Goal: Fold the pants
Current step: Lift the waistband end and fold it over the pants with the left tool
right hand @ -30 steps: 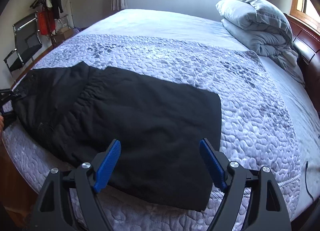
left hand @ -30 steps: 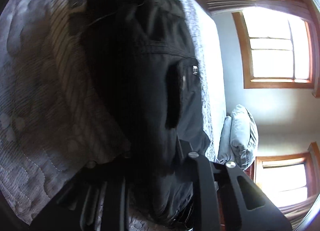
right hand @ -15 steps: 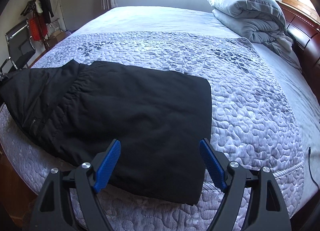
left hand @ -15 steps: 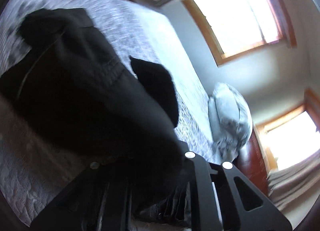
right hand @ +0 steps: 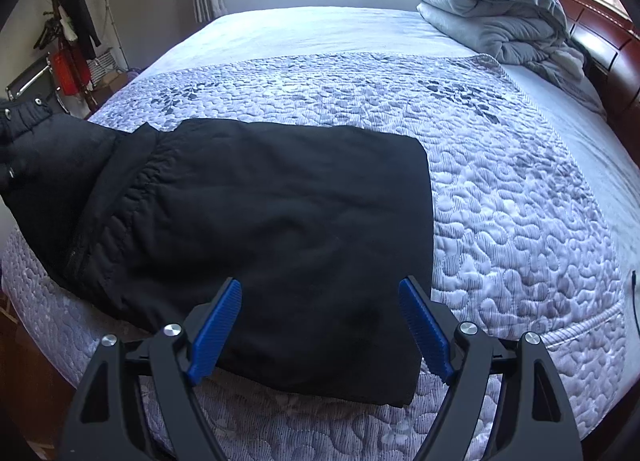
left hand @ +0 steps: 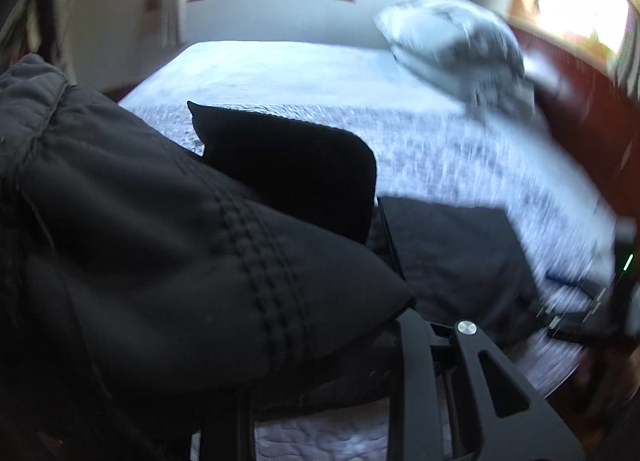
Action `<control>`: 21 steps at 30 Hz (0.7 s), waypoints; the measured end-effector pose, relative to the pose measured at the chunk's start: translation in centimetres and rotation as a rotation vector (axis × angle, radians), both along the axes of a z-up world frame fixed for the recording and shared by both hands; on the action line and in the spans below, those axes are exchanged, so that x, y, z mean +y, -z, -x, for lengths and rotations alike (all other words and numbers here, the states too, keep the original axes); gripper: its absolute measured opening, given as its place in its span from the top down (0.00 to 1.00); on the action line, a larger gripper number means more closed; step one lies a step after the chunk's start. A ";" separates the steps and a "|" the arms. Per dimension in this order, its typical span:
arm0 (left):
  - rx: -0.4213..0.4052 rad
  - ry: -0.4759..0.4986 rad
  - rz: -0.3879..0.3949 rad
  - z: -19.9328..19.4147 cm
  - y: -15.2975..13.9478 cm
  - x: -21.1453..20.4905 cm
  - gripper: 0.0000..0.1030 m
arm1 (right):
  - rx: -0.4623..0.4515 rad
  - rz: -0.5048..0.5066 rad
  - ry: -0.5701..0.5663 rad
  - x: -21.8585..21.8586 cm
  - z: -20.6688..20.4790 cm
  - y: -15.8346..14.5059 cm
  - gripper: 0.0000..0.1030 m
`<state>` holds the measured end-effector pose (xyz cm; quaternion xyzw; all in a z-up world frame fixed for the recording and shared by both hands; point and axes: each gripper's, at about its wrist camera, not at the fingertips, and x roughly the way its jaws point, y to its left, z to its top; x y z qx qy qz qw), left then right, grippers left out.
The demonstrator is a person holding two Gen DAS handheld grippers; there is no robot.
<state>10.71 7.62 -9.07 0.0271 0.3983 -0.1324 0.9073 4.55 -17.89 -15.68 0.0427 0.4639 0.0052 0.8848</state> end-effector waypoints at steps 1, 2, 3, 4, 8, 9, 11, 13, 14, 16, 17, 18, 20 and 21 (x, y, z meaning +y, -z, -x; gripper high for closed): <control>-0.001 0.022 -0.051 0.0 0.3 -1.0 0.76 | -0.002 -0.002 0.005 -0.1 0.0 0.0 0.21; -0.003 0.050 -0.108 0.0 0.7 -2.2 0.73 | -0.004 -0.006 0.011 -0.3 0.0 0.0 0.21; -0.003 0.071 -0.144 0.1 0.9 -3.0 0.72 | -0.004 -0.009 0.015 -0.5 0.0 0.0 0.21; -0.002 0.093 -0.181 0.6 1.2 -4.0 0.71 | -0.005 -0.014 0.020 -0.6 0.0 0.0 0.21; 0.002 0.167 -0.292 0.6 2.6 -6.3 0.65 | -0.004 -0.026 0.035 -1.1 0.0 0.0 0.21; 0.007 0.187 -0.317 0.6 2.9 -6.8 0.63 | -0.005 -0.024 0.036 -1.1 0.1 0.0 0.21; 0.017 0.218 -0.356 1.4 3.2 -8.1 0.58 | -0.005 -0.026 0.041 -1.3 0.1 0.0 0.21; 0.033 0.246 -0.382 2.8 3.4 -7.5 0.54 | -0.005 -0.030 0.046 -1.5 0.1 0.0 0.21; 0.037 0.257 -0.390 2.7 3.4 -8.3 0.52 | -0.006 -0.031 0.048 -1.5 0.1 0.0 0.21; 0.046 0.276 -0.391 3.5 3.0 -8.0 0.51 | -0.008 -0.030 0.051 -1.7 0.0 -0.1 0.21; 0.049 0.295 -0.374 3.8 2.7 -8.1 0.48 | -0.011 -0.030 0.053 -1.8 0.0 -0.2 0.21; 0.052 0.309 -0.356 3.8 2.2 -8.3 0.47 | -0.013 -0.031 0.054 -1.8 0.0 -0.2 0.21; 0.051 0.337 -0.315 4.5 1.6 -8.2 0.46 | -0.020 -0.032 0.059 -1.9 0.0 -0.5 0.21; 0.049 0.362 -0.285 4.9 1.1 -8.2 0.46 | -0.023 -0.034 0.061 -1.9 0.0 -0.6 0.21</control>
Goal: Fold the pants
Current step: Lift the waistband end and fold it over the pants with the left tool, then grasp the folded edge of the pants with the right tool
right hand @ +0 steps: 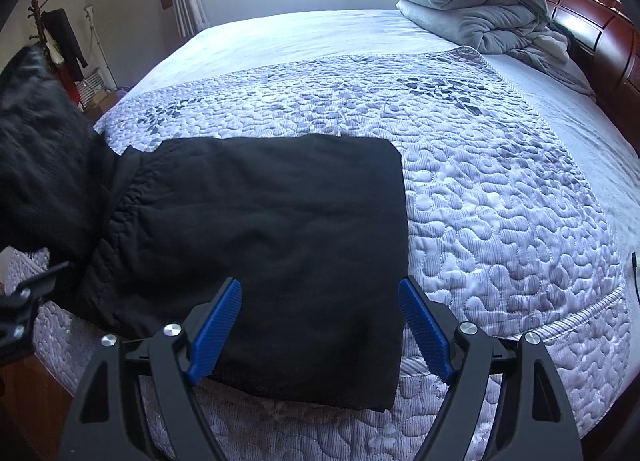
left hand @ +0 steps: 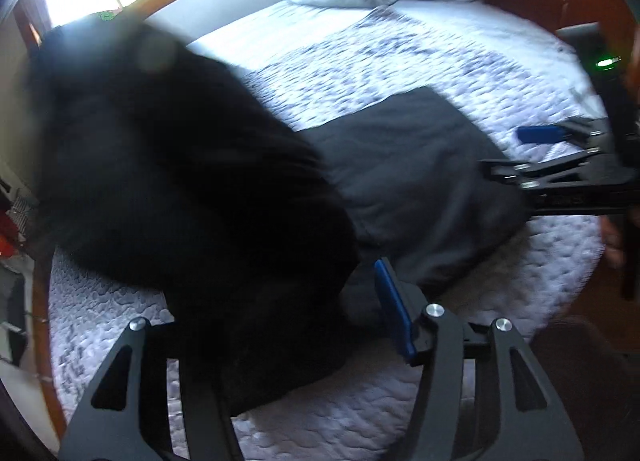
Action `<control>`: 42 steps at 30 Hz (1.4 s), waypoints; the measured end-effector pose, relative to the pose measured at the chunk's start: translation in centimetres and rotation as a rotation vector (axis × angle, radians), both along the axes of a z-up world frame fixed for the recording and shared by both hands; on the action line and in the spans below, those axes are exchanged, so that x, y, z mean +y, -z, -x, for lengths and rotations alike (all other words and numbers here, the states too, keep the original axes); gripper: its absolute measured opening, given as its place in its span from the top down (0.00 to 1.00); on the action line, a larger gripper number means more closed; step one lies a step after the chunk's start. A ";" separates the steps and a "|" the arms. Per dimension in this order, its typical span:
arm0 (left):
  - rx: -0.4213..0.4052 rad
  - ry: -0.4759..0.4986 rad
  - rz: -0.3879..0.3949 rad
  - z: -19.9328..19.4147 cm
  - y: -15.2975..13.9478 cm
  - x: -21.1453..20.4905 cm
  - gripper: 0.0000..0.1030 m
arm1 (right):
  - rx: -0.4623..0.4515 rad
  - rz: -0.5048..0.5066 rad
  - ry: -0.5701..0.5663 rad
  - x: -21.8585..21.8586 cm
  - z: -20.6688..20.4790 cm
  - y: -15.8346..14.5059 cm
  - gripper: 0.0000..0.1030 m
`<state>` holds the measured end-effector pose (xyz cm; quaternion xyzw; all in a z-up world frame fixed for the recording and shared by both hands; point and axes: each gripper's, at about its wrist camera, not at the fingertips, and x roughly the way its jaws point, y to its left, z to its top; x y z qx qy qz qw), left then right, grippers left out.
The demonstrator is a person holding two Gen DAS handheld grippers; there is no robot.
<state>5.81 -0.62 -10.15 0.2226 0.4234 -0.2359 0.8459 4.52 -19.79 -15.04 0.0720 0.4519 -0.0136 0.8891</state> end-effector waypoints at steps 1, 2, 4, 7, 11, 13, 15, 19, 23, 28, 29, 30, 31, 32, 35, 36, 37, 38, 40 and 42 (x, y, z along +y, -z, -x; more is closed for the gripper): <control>0.003 0.014 0.021 0.2 -0.3 0.0 0.45 | -0.004 -0.004 0.002 -0.1 0.0 -0.1 0.21; 0.000 0.021 0.041 0.5 -0.6 -0.2 0.41 | -0.008 -0.010 0.004 -0.1 0.0 -0.3 0.21; -0.015 0.026 0.084 1.1 -1.4 -0.4 0.36 | -0.019 -0.033 0.009 -0.4 0.1 -0.8 0.21; -0.002 0.003 0.159 1.1 -2.1 0.6 0.33 | -0.041 -0.101 0.010 -0.9 -0.1 -1.7 0.21; 0.024 -0.099 0.287 0.1 -2.9 4.2 0.18 | -0.058 -0.250 -0.001 -1.7 -0.7 -2.5 0.17; 0.053 -0.191 0.378 -0.4 -2.2 6.5 0.16 | -0.040 -0.343 -0.012 -1.7 -1.5 -2.2 0.16; 0.090 -0.292 0.470 -1.4 -1.7 9.3 0.15 | -0.024 -0.369 -0.014 -1.5 -2.5 -1.9 0.16; 0.128 -0.492 0.547 -3.2 -0.1 13.5 0.11 | 0.000 -0.406 -0.007 -0.9 -4.6 -0.8 0.16; 0.165 -0.638 0.575 -4.6 2.2 16.2 0.09 | 0.035 -0.538 -0.009 -0.5 -6.1 0.6 0.16; 0.241 -0.684 0.576 -5.6 4.5 16.9 0.09 | 0.075 -0.595 -0.039 0.7 -8.1 1.9 0.15; 0.243 -0.683 0.573 -5.7 4.7 16.8 0.09 | 0.078 -0.603 -0.043 0.8 -8.3 2.1 0.15; 0.245 -0.679 0.568 -5.8 4.9 16.7 0.09 | 0.083 -0.615 -0.048 1.0 -8.6 2.3 0.15; 0.248 -0.676 0.563 -5.8 5.0 16.6 0.09 | 0.087 -0.624 -0.051 1.2 -8.8 2.4 0.15; 0.251 -0.674 0.558 -5.9 5.2 16.6 0.09 | 0.088 -0.636 -0.059 1.6 -9.2 2.6 0.15; 0.260 -0.667 0.553 -6.0 5.4 16.5 0.08 | 0.094 -0.633 -0.076 2.5 -10.0 2.8 0.15; 0.262 -0.667 0.550 -6.0 5.5 16.4 0.07 | 0.091 -0.628 -0.082 2.9 -10.3 2.8 0.15; 0.265 -0.664 0.546 -6.1 5.5 16.4 0.07 | 0.088 -0.631 -0.088 3.1 -10.4 2.8 0.19; 0.267 -0.662 0.544 -6.1 5.6 16.4 0.07 | 0.089 -0.636 -0.095 3.4 -10.7 2.9 0.28; 0.274 -0.662 0.540 -6.0 5.6 16.5 0.07 | 0.087 -0.626 -0.082 3.7 -10.8 3.0 0.39; 0.280 -0.662 0.532 -6.0 5.8 16.6 0.07 | 0.078 -0.643 -0.074 3.4 -10.8 3.1 0.47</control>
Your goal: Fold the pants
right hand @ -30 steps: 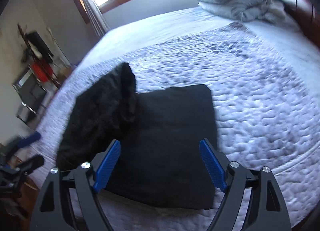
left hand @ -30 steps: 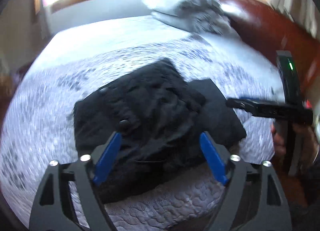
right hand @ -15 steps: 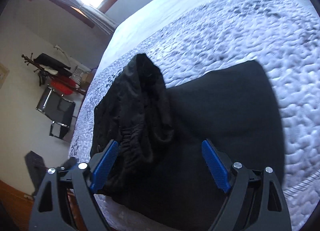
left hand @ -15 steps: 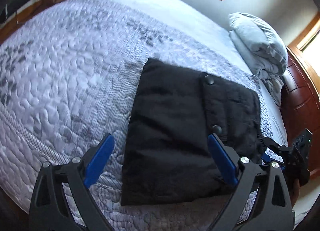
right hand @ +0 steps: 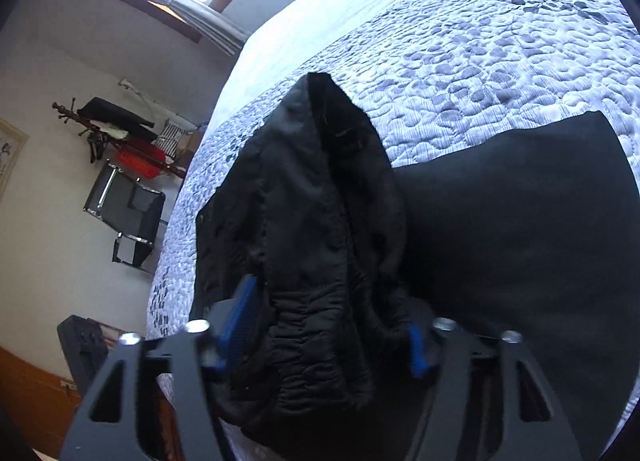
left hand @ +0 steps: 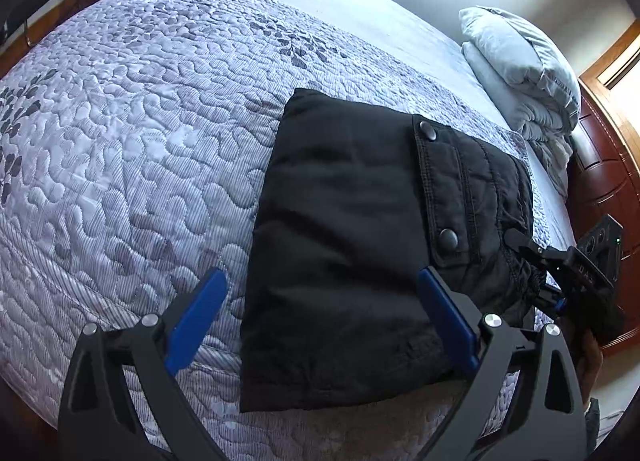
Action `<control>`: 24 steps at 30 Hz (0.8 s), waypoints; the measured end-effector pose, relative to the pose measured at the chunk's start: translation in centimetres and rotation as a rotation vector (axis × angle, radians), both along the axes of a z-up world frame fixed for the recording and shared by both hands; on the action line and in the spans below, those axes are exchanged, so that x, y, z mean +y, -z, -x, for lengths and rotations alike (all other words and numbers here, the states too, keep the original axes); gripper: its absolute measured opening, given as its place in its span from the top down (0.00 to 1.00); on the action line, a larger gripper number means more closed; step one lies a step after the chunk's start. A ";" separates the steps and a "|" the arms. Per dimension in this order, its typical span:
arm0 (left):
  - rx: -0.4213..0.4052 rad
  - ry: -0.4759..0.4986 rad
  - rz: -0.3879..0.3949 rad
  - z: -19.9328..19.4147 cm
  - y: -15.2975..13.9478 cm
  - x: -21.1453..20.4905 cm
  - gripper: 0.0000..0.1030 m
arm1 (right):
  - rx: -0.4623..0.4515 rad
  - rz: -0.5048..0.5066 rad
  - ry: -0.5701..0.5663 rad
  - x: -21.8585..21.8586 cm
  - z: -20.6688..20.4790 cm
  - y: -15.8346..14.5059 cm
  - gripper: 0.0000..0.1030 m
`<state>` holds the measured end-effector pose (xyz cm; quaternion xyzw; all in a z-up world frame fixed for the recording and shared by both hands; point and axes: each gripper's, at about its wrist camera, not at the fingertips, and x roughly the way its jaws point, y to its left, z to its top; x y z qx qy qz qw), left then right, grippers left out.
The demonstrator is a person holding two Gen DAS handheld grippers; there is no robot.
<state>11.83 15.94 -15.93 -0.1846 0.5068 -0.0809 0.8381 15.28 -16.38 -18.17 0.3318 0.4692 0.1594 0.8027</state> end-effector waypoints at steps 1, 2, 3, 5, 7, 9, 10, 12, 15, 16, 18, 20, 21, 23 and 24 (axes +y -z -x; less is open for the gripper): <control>0.001 0.002 -0.003 0.0 0.1 0.0 0.07 | -0.004 -0.011 0.004 -0.2 0.1 0.0 0.54; 0.002 0.002 -0.006 0.1 0.1 0.1 0.07 | -0.010 -0.021 0.004 -0.4 0.2 0.0 0.60; 0.005 0.001 -0.012 0.1 0.2 0.1 0.07 | -0.022 -0.026 0.000 -0.5 0.4 -0.2 0.63; 0.013 -0.001 -0.013 0.0 0.4 0.1 0.07 | -0.043 -0.027 -0.011 -0.5 0.8 -0.9 0.69; 0.019 -0.001 -0.007 0.1 0.5 0.1 0.07 | -0.058 -0.027 -0.020 -0.2 1.2 -1.5 0.71; 0.018 0.003 -0.007 0.1 0.4 -0.1 0.07 | -0.071 -0.029 -0.027 -0.1 1.5 -2.1 0.72; 0.015 0.005 -0.010 0.2 0.3 -0.1 0.07 | -0.076 -0.033 -0.029 -0.1 1.6 -2.3 0.73; 0.012 0.010 -0.016 0.2 0.1 -0.2 0.06 | -0.089 -0.048 -0.035 -0.1 2.1 -3.1 0.74; 0.010 0.012 -0.012 0.3 -0.1 -0.1 0.06 | -0.105 -0.047 -0.044 -0.1 2.7 -4.1 0.75; 0.009 0.011 -0.011 0.3 -0.2 -0.1 0.06 | -0.114 -0.045 -0.049 -0.2 2.9 -4.5 0.75; 0.005 0.010 -0.013 0.4 -0.4 -0.1 0.06 | -0.128 -0.042 -0.057 0.0 3.2 -5.4 0.75; 0.003 0.009 -0.015 0.4 -0.6 -0.1 0.06 | -0.138 -0.041 -0.066 0.0 3.4 -6.0 0.75; 0.002 0.008 -0.015 0.4 -0.6 -0.1 0.06 | -0.145 -0.034 -0.072 0.2 3.4 -6.4 0.75; 0.001 0.008 -0.013 0.4 -0.7 0.0 0.06 | -0.162 -0.024 -0.083 0.3 3.6 -7.2 0.76; 0.000 0.008 -0.012 0.5 -0.8 0.0 0.06 | -0.169 -0.022 -0.086 0.2 3.7 -7.5 0.76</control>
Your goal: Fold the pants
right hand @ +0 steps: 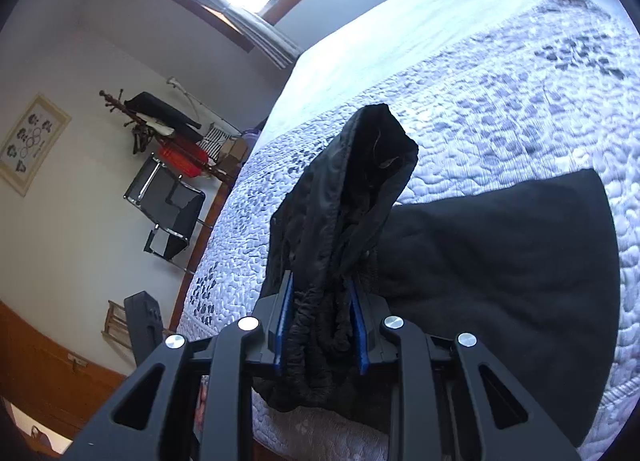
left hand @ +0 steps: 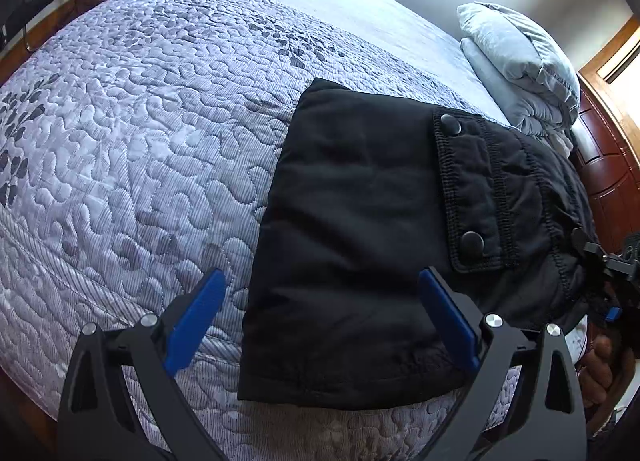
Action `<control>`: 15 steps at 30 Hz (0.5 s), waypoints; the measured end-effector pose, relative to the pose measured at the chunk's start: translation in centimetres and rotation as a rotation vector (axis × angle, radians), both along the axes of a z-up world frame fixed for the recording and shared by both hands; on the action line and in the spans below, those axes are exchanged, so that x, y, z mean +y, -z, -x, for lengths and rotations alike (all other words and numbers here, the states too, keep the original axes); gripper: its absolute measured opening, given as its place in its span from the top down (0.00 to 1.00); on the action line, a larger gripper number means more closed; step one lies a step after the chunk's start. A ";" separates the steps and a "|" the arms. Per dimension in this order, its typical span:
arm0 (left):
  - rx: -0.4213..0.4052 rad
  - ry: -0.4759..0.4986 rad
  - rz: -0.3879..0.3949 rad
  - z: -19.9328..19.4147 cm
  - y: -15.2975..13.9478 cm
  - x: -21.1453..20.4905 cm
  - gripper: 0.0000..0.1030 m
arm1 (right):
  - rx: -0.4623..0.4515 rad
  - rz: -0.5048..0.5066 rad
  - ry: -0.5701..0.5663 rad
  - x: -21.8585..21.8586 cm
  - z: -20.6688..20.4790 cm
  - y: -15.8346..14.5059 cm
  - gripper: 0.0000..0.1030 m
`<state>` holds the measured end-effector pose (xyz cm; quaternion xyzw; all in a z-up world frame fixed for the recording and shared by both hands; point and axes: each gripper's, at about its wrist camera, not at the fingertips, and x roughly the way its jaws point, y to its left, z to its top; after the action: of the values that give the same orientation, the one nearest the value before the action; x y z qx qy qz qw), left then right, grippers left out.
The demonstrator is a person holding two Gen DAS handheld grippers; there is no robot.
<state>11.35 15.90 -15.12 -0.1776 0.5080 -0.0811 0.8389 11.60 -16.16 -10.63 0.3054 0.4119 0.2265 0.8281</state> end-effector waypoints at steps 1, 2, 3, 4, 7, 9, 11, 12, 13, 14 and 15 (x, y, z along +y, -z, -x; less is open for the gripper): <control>-0.002 0.000 0.000 0.0 -0.1 0.0 0.06 | -0.007 0.002 -0.001 -0.3 0.2 -0.3 0.76; -0.004 0.000 0.000 0.1 -0.2 0.0 0.06 | -0.014 0.003 0.000 -0.6 0.3 -0.4 0.76; -0.008 0.001 0.000 0.1 -0.4 0.0 0.06 | -0.023 0.009 0.002 -0.7 0.4 -0.9 0.76; -0.012 0.002 -0.001 0.2 -0.5 -0.1 0.06 | -0.029 0.012 0.003 -0.7 0.5 -1.2 0.76; -0.025 0.007 -0.006 0.3 -1.1 -0.3 0.06 | -0.043 0.018 0.011 -0.7 1.0 -2.0 0.76; -0.032 0.016 -0.010 0.4 -1.4 -0.6 0.06 | -0.049 0.020 0.020 -1.1 1.2 -2.3 0.77; -0.040 0.031 -0.017 0.5 -1.7 -1.2 0.06 | -0.049 0.019 0.030 -1.8 1.4 -2.3 0.76; -0.043 0.035 -0.020 0.4 -1.8 -1.4 0.06 | -0.049 0.021 0.035 -2.2 1.6 -2.2 0.77; -0.046 0.041 -0.023 0.4 -1.9 -1.6 0.06 | -0.050 0.024 0.039 -2.4 1.6 -2.2 0.77; -0.048 0.047 -0.026 0.4 -2.0 -1.9 0.06 | -0.048 0.024 0.047 -2.8 1.7 -2.2 0.77; -0.050 0.051 -0.027 0.4 -2.0 -2.1 0.06 | -0.047 0.023 0.053 -3.1 1.9 -2.2 0.77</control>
<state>10.91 13.81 -13.14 -0.1514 0.4923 -0.1001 0.8513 9.70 -19.29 -8.38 0.3012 0.3866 0.2071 0.8467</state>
